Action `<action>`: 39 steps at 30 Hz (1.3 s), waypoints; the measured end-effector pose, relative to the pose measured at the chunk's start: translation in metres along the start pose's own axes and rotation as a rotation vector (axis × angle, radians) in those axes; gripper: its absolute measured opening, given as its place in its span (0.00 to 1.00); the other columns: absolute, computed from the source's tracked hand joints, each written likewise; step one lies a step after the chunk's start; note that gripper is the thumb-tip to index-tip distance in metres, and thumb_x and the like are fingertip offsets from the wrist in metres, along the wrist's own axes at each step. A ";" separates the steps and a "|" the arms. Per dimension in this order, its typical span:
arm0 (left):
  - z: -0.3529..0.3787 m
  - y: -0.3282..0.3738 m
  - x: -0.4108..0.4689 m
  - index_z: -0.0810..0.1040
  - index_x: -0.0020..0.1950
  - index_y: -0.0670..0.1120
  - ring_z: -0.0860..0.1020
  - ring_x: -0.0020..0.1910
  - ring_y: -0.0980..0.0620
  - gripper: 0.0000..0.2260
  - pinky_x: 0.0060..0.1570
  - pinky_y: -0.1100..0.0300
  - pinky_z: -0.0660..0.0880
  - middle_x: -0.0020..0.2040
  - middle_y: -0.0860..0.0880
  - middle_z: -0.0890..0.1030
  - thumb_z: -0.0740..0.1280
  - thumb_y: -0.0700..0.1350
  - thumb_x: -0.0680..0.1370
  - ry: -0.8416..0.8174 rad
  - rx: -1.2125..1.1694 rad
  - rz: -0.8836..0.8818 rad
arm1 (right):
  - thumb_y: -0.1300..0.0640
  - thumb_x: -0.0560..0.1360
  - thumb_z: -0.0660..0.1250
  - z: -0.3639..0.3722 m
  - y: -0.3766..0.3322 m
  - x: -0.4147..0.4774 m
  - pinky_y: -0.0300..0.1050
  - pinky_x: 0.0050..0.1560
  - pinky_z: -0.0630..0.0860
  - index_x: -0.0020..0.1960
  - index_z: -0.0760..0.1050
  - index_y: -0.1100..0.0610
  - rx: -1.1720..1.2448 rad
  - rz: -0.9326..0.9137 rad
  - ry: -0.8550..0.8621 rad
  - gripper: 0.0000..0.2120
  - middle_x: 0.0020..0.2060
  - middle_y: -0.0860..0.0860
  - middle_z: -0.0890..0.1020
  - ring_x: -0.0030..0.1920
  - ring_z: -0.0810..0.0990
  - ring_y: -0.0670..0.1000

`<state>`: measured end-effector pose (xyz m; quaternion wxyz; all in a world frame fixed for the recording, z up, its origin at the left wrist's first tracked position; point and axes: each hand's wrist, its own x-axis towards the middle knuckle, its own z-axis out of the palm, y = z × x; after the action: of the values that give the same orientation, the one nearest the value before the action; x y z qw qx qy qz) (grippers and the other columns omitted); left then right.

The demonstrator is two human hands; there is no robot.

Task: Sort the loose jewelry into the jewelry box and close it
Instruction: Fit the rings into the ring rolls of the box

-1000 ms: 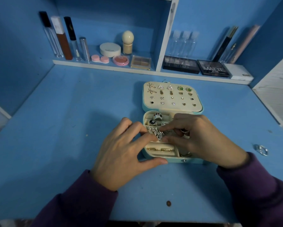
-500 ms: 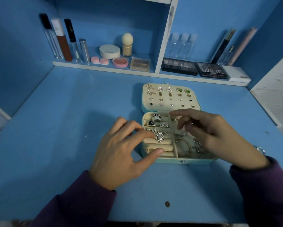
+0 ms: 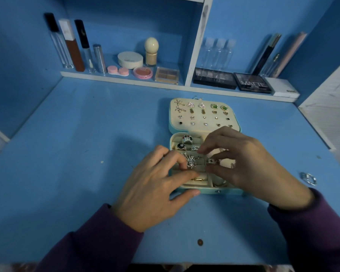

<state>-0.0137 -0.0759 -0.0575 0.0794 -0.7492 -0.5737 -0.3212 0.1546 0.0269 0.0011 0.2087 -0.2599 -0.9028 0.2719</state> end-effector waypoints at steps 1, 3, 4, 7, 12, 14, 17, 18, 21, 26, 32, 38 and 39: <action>0.000 0.000 0.000 0.84 0.49 0.51 0.68 0.46 0.53 0.12 0.43 0.60 0.69 0.46 0.53 0.77 0.66 0.56 0.75 -0.001 -0.002 0.006 | 0.63 0.66 0.73 0.001 0.000 0.000 0.37 0.46 0.78 0.47 0.82 0.54 -0.024 -0.006 0.012 0.10 0.45 0.45 0.78 0.42 0.79 0.43; -0.001 0.000 0.001 0.85 0.48 0.51 0.68 0.47 0.53 0.12 0.44 0.63 0.67 0.45 0.53 0.77 0.66 0.56 0.75 -0.006 -0.001 0.019 | 0.57 0.65 0.71 0.001 0.000 0.001 0.36 0.44 0.75 0.43 0.83 0.51 -0.081 -0.022 0.026 0.07 0.42 0.42 0.79 0.39 0.77 0.39; -0.001 -0.001 0.001 0.85 0.47 0.51 0.68 0.47 0.53 0.12 0.45 0.64 0.66 0.45 0.53 0.77 0.66 0.56 0.75 -0.008 -0.002 0.022 | 0.56 0.65 0.71 0.001 -0.001 0.001 0.34 0.42 0.74 0.43 0.84 0.50 -0.097 -0.031 0.027 0.07 0.40 0.41 0.79 0.38 0.76 0.38; -0.002 -0.001 0.002 0.85 0.47 0.51 0.67 0.47 0.54 0.11 0.45 0.65 0.64 0.44 0.53 0.77 0.67 0.56 0.74 -0.011 -0.010 0.032 | 0.52 0.66 0.71 0.002 -0.002 0.002 0.29 0.38 0.68 0.44 0.85 0.49 -0.092 -0.028 0.015 0.08 0.35 0.41 0.79 0.35 0.74 0.38; -0.002 -0.002 0.002 0.85 0.47 0.51 0.67 0.46 0.54 0.11 0.42 0.62 0.67 0.44 0.53 0.77 0.67 0.56 0.74 -0.013 -0.029 0.036 | 0.60 0.67 0.75 0.002 0.001 0.000 0.37 0.39 0.75 0.47 0.84 0.50 0.030 0.041 -0.017 0.09 0.35 0.42 0.83 0.35 0.80 0.44; -0.002 -0.002 0.002 0.85 0.47 0.51 0.67 0.46 0.54 0.11 0.43 0.63 0.67 0.43 0.53 0.77 0.67 0.56 0.75 -0.014 -0.031 0.038 | 0.62 0.68 0.75 0.002 0.000 -0.002 0.35 0.41 0.76 0.47 0.84 0.50 0.027 0.048 -0.020 0.11 0.36 0.41 0.83 0.37 0.81 0.43; -0.003 -0.002 0.002 0.85 0.46 0.51 0.67 0.46 0.54 0.12 0.43 0.63 0.66 0.43 0.54 0.77 0.67 0.56 0.75 -0.018 -0.027 0.037 | 0.61 0.67 0.76 0.003 0.000 -0.003 0.33 0.42 0.76 0.47 0.84 0.51 0.020 0.040 -0.002 0.10 0.35 0.43 0.84 0.35 0.81 0.43; -0.003 -0.001 0.002 0.85 0.46 0.51 0.67 0.46 0.54 0.12 0.43 0.63 0.66 0.43 0.54 0.76 0.67 0.56 0.75 -0.019 -0.025 0.036 | 0.59 0.67 0.76 0.004 0.000 -0.003 0.33 0.41 0.75 0.45 0.84 0.52 0.003 0.015 0.013 0.08 0.34 0.44 0.83 0.34 0.80 0.43; -0.003 -0.001 0.002 0.85 0.46 0.51 0.67 0.46 0.54 0.11 0.43 0.63 0.66 0.43 0.53 0.76 0.67 0.56 0.74 -0.013 -0.028 0.037 | 0.55 0.66 0.73 0.009 0.000 -0.003 0.32 0.38 0.73 0.39 0.83 0.53 -0.068 -0.061 0.071 0.02 0.32 0.42 0.81 0.33 0.78 0.41; -0.003 -0.001 0.003 0.85 0.43 0.50 0.66 0.46 0.54 0.11 0.43 0.63 0.67 0.42 0.53 0.76 0.67 0.55 0.74 0.001 -0.034 0.045 | 0.62 0.68 0.71 0.017 0.006 -0.006 0.29 0.40 0.69 0.38 0.81 0.57 -0.133 -0.178 0.089 0.02 0.34 0.45 0.80 0.37 0.72 0.37; -0.003 -0.001 0.003 0.85 0.44 0.50 0.66 0.46 0.54 0.11 0.43 0.62 0.67 0.42 0.53 0.76 0.67 0.55 0.75 -0.001 -0.033 0.049 | 0.63 0.71 0.69 0.016 0.008 -0.010 0.32 0.43 0.69 0.39 0.81 0.60 -0.211 -0.276 0.077 0.03 0.37 0.50 0.79 0.41 0.74 0.48; -0.003 -0.001 0.003 0.85 0.44 0.50 0.67 0.45 0.54 0.10 0.42 0.62 0.67 0.42 0.53 0.77 0.67 0.55 0.75 -0.001 -0.030 0.048 | 0.65 0.72 0.68 0.016 0.010 -0.015 0.32 0.47 0.68 0.40 0.79 0.62 -0.249 -0.316 0.052 0.03 0.37 0.52 0.78 0.40 0.73 0.49; -0.003 -0.001 0.003 0.85 0.44 0.50 0.67 0.45 0.54 0.10 0.42 0.62 0.67 0.42 0.53 0.77 0.67 0.54 0.75 0.001 -0.031 0.049 | 0.65 0.71 0.68 0.018 0.010 -0.016 0.32 0.47 0.67 0.40 0.79 0.62 -0.255 -0.318 0.060 0.03 0.37 0.52 0.78 0.40 0.73 0.50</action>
<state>-0.0150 -0.0745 -0.0532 0.0760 -0.7641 -0.5499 -0.3286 0.1615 0.0177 -0.0220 0.2414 -0.1463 -0.9529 0.1112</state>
